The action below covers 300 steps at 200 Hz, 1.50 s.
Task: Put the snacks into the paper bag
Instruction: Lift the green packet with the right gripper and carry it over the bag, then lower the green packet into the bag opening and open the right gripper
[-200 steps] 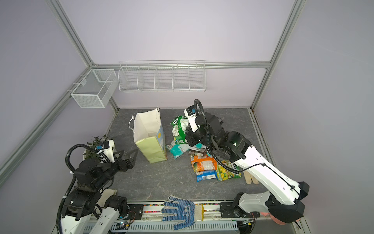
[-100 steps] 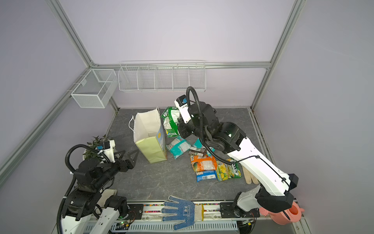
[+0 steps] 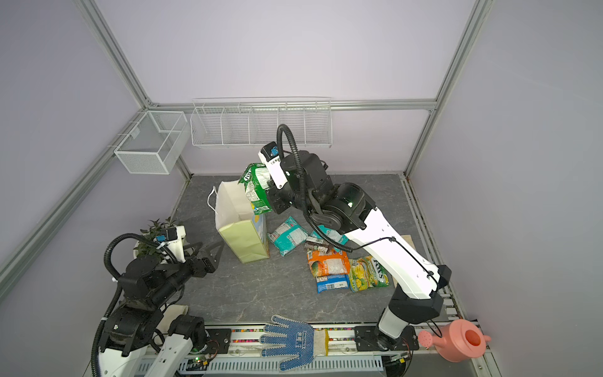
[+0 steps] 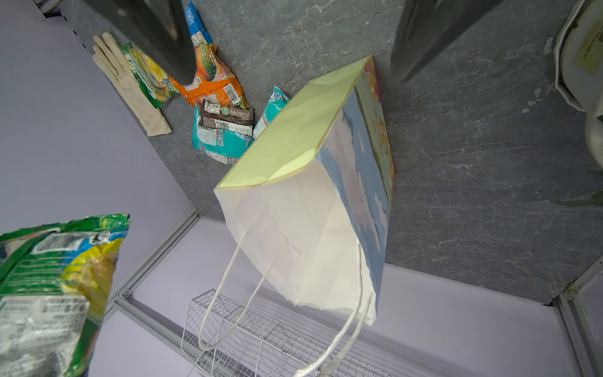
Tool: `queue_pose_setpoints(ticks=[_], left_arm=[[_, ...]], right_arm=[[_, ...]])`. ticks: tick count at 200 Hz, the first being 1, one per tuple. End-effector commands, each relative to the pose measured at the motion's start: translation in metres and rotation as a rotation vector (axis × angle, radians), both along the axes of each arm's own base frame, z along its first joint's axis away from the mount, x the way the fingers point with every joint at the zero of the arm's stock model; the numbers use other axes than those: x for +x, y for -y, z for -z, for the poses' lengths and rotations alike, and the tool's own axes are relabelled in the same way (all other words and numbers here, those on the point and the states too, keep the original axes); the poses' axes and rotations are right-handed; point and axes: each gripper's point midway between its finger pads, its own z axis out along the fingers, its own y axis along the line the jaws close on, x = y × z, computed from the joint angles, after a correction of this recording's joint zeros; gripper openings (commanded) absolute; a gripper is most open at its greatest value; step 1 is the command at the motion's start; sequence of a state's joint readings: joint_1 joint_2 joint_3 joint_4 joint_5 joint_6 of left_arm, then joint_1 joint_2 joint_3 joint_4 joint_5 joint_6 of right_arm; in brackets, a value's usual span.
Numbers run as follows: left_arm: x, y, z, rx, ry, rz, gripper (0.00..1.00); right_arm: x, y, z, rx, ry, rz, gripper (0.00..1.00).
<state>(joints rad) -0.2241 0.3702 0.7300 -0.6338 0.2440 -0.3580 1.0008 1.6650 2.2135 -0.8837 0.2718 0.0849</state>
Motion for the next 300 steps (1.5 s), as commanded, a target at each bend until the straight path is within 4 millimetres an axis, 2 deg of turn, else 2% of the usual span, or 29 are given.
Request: queue_pose_setpoints(ticks=[1, 90, 209, 300], left_arm=[[-0.002, 0.003, -0.001, -0.001, 0.014, 0.021, 0.93], [-0.003, 0.004, -0.001, -0.004, 0.018, 0.026, 0.93], [-0.005, 0.003, -0.004, -0.006, 0.032, 0.022, 0.93], [-0.006, 0.003, -0.005, -0.007, 0.037, 0.024, 0.93]], right_arm=[[0.000, -0.007, -0.018, 0.027, 0.048, -0.019, 0.07], [0.016, -0.040, -0.008, 0.026, 0.023, -0.027, 0.07], [0.035, -0.073, -0.001, 0.142, -0.030, 0.005, 0.07], [0.046, -0.085, 0.006, 0.144, -0.009, 0.070, 0.07]])
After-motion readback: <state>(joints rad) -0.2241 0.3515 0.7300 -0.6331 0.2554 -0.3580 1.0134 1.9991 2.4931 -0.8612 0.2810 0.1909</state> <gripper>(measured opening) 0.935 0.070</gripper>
